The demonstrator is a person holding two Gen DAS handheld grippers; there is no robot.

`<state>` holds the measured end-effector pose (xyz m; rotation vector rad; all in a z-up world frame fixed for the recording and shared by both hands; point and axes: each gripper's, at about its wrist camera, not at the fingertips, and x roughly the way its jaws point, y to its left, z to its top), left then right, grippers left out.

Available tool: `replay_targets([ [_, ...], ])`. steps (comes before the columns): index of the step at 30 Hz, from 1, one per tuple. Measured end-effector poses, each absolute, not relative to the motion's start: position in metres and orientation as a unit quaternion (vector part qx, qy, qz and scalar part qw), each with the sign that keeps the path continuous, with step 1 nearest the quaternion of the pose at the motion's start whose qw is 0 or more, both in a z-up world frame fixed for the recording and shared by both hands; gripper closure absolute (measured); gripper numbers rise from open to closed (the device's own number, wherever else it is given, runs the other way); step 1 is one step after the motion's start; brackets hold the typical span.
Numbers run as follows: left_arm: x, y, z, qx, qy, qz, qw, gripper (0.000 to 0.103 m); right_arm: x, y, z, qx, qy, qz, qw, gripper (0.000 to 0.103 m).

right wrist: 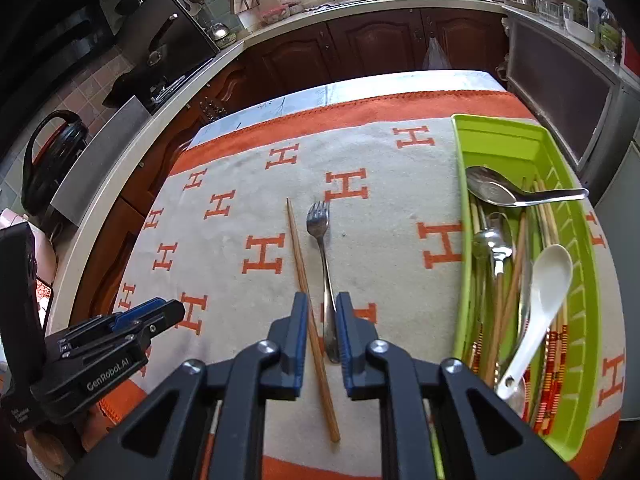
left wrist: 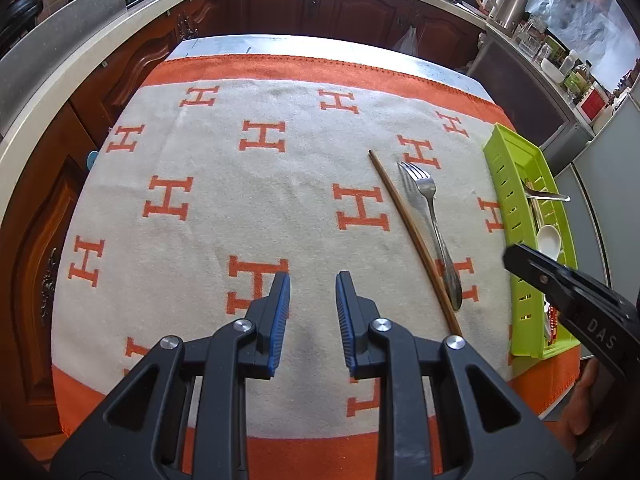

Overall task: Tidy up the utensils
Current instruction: 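Close the right gripper on the steel fork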

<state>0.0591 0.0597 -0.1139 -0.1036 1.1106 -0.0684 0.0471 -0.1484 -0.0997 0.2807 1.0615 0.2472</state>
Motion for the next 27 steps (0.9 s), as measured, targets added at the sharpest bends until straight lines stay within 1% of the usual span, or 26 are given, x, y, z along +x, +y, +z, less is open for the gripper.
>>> replay_targets([
  [10, 0.065, 0.062, -0.126, -0.05, 0.535, -0.034, 0.843, 0.083, 0.099, -0.136, -0.144, 0.171, 0.549, 0.118, 0.81, 0.079],
  [20, 0.072, 0.066, -0.139, -0.057, 0.547, -0.033, 0.835, 0.083, 0.121, -0.129, -0.156, 0.161, 0.551, 0.112, 0.811, 0.079],
  [21, 0.073, 0.066, -0.14, -0.058, 0.548, -0.033, 0.834, 0.083, 0.122, -0.127, -0.155, 0.156, 0.549, 0.113, 0.813, 0.08],
  [22, 0.073, 0.065, -0.141, -0.058, 0.549, -0.034, 0.833, 0.083, 0.123, -0.126, -0.156, 0.15, 0.549, 0.113, 0.815, 0.088],
  [25, 0.074, 0.064, -0.143, -0.057, 0.55, -0.035, 0.832, 0.083, 0.123, -0.126, -0.157, 0.147, 0.549, 0.113, 0.815, 0.097],
  [27, 0.075, 0.062, -0.143, -0.056, 0.551, -0.036, 0.832, 0.083, 0.122, -0.129, -0.157, 0.156, 0.547, 0.116, 0.814, 0.097],
])
